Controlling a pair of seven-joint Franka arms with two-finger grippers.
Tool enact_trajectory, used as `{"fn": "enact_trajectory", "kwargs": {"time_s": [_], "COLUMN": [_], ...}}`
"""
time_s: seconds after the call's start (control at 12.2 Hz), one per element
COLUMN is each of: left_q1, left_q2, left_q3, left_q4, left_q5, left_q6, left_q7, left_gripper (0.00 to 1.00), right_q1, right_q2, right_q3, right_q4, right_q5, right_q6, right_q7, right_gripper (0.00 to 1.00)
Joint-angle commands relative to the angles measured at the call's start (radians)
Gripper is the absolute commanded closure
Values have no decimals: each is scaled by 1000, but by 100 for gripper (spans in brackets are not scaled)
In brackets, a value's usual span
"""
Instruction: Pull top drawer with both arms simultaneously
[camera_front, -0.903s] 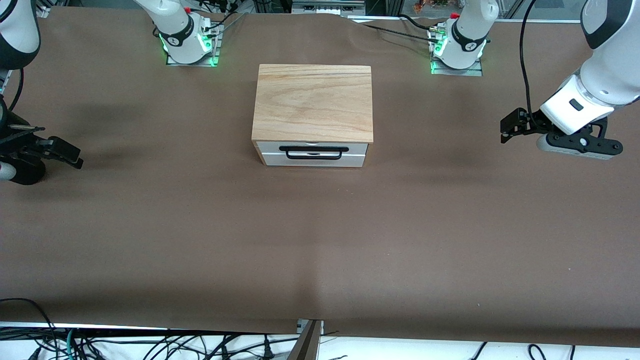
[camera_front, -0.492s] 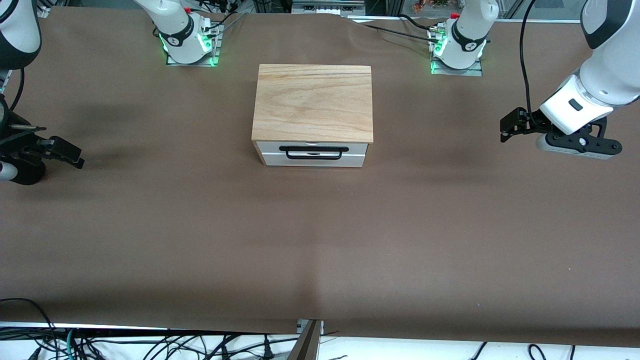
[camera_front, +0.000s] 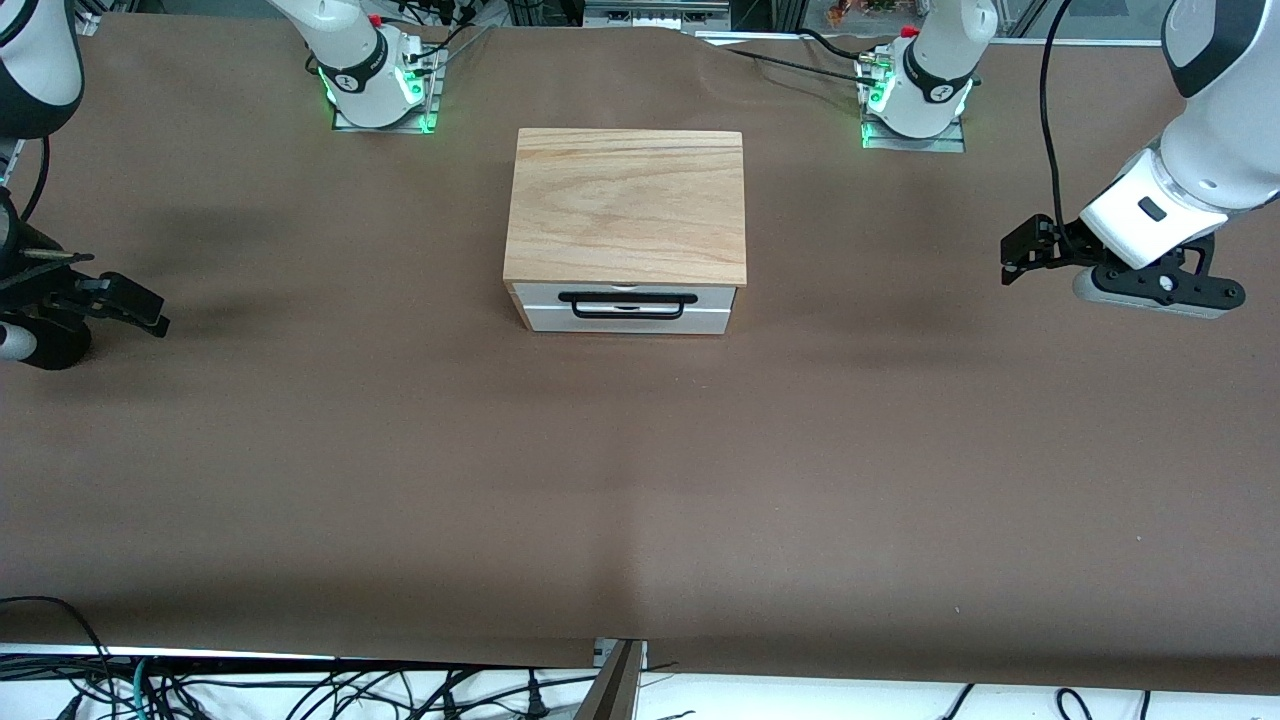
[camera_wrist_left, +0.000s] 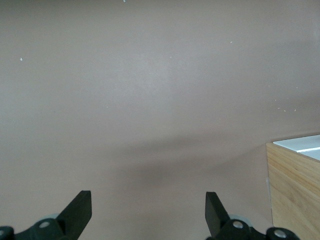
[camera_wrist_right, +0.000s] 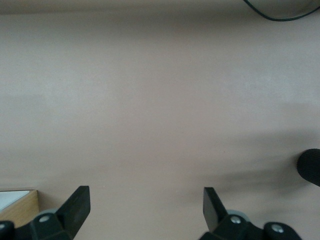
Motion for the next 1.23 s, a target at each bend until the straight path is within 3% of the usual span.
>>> {"fn": "enact_trajectory", "kwargs": {"time_s": [0.0,1.15], "left_q1": [3,8], "left_q2": [12,15], "left_q3": [-6,-6], "left_q4": [32,32], "left_q5": [16,3], "left_q6": [-27,-30], "left_q7": [9,17], "left_gripper": [0,0], "right_q1": [-8,-10], "right_q2": [-8,-7], "right_q3": [10,10], "right_q4": [2,2], "right_q5": [-10,-9], "right_q6": [-12,-12], "right_q7": [1,-1], "right_gripper": [0,0]}}
